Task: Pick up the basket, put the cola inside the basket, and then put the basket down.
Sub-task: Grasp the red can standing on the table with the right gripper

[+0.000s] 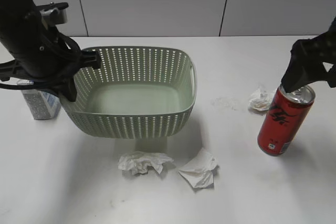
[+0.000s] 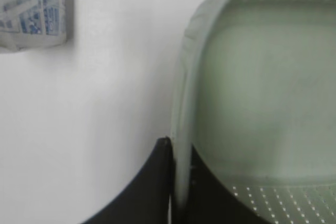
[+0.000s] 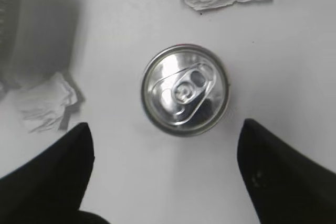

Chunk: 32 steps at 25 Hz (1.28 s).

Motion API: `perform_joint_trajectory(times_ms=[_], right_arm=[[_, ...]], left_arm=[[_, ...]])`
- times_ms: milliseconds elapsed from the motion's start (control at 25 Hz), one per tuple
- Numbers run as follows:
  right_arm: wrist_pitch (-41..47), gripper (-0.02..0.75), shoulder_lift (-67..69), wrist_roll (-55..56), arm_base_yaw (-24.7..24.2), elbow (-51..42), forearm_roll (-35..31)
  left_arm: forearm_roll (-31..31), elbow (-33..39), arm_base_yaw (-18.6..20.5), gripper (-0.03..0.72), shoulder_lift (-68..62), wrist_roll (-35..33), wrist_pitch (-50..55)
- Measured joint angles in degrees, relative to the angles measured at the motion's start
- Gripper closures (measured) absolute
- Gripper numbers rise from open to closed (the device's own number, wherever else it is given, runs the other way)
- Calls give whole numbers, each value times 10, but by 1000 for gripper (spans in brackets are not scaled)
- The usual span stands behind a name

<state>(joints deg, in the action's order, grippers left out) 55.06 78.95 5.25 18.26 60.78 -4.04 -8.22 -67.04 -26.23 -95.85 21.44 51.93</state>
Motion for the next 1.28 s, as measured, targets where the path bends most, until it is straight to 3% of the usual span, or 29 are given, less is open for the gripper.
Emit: perform_joint_trajectory(times_ms=[200, 760, 880, 1000, 1280], right_arm=[[-36, 66, 40, 31, 1, 1, 40], [-61, 77, 166, 50, 1, 3, 40], [-62, 104, 177, 51, 1, 3, 40], [-60, 204, 180, 54, 1, 3, 40], [-55, 202, 180, 34, 1, 5, 40]], left_arm=[[0, 0, 0, 688, 0, 0, 10], [0, 0, 0, 688, 0, 0, 34], [0, 0, 0, 688, 0, 0, 35], [-1, 0, 0, 688, 0, 0, 38], [-15, 0, 0, 688, 0, 0, 38]])
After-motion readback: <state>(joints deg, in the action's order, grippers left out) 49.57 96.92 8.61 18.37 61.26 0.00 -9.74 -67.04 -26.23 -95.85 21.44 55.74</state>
